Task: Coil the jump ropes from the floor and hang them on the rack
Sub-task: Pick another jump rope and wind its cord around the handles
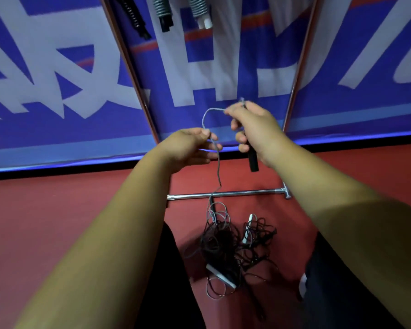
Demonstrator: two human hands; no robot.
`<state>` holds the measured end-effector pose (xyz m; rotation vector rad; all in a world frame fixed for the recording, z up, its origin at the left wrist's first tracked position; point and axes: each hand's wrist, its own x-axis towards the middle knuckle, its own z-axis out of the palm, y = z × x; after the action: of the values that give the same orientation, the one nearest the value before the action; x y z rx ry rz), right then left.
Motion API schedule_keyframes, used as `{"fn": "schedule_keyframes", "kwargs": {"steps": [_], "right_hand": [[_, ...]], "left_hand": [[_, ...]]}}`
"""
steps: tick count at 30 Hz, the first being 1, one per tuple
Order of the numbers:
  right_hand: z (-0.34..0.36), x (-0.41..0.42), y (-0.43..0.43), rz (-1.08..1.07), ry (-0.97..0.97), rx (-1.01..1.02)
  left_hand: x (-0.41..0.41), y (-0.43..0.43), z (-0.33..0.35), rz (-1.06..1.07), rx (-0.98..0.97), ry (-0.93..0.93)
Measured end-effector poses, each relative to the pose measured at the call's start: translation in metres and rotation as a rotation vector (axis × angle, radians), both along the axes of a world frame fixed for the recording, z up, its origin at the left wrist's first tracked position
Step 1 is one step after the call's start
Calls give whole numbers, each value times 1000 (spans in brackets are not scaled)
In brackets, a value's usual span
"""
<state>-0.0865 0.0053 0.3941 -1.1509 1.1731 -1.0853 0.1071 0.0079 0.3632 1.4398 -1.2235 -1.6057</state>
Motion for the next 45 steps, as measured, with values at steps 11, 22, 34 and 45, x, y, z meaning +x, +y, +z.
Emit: {"fn": "schedule_keyframes", "kwargs": {"steps": [11,22,34,45], "right_hand": [[-56,-18,-17,389,102,279],[-48,-26,-51,14,-405,254],[-72,-14,-25,451,190,436],[-52,-12,-44,28,-339,426]], "left_hand": [[-26,-37,5,385,104,482],[-27,-23,-37,-718,85,-435],[-20,-37,-7,244,26,312],[-32,-40,-20,-47,272,82]]}}
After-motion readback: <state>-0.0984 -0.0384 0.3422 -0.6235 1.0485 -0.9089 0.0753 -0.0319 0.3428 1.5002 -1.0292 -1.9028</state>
